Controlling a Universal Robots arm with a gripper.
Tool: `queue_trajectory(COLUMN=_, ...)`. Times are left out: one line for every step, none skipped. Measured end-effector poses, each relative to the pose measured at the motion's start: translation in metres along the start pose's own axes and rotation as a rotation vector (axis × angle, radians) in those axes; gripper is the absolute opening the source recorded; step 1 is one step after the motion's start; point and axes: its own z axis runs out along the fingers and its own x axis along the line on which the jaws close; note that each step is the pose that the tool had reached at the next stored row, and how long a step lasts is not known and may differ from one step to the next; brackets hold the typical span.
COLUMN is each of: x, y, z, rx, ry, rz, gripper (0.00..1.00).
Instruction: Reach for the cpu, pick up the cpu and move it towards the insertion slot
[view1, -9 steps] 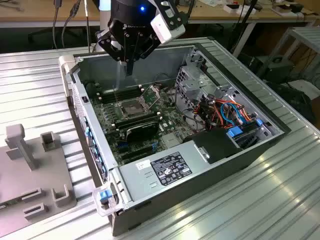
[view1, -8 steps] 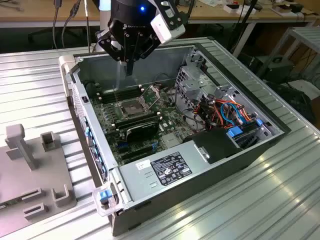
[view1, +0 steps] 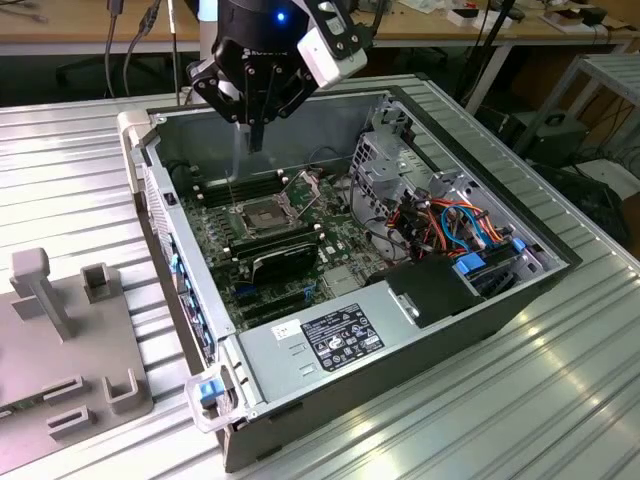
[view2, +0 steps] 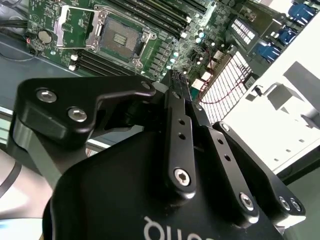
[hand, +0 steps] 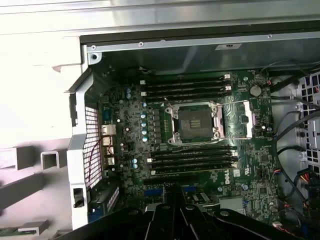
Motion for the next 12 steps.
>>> queue_trajectory(x=0.0003, y=0.0, z=0.0, rx=0.0, ry=0.0001, rz=0.0, gripper=0.11)
queue_trajectory(x=0.0007, y=-0.0001, z=0.0, rx=0.0001, ry=0.0004, rz=0.0, gripper=0.11)
queue_trajectory(x=0.0012, y=-0.0001, z=0.0001, rx=0.0, ry=0.0006, rz=0.0, gripper=0.11)
queue_trajectory(x=0.0016, y=-0.0001, z=0.0001, rx=0.0001, ry=0.0008, rz=0.0, gripper=0.11)
queue_trajectory(x=0.0025, y=-0.0002, z=0.0001, rx=0.0001, ry=0.0011, rz=0.0, gripper=0.11)
queue_trajectory(x=0.0033, y=-0.0003, z=0.0002, rx=0.0001, ry=0.0017, rz=0.0, gripper=0.11)
queue_trajectory(x=0.0042, y=-0.0003, z=0.0002, rx=0.0002, ry=0.0024, rz=0.0, gripper=0.11)
queue_trajectory(x=0.0053, y=-0.0004, z=0.0002, rx=0.0002, ry=0.0031, rz=0.0, gripper=0.11)
queue_trajectory(x=0.0061, y=-0.0005, z=0.0002, rx=0.0002, ry=0.0035, rz=0.0, gripper=0.11)
queue_trajectory(x=0.0066, y=-0.0005, z=0.0002, rx=0.0003, ry=0.0037, rz=0.0, gripper=0.11)
queue_trajectory(x=0.0069, y=-0.0005, z=0.0003, rx=0.0002, ry=0.0038, rz=0.0, gripper=0.11)
queue_trajectory(x=0.0074, y=-0.0006, z=0.0002, rx=0.0004, ry=0.0043, rz=0.0, gripper=0.11)
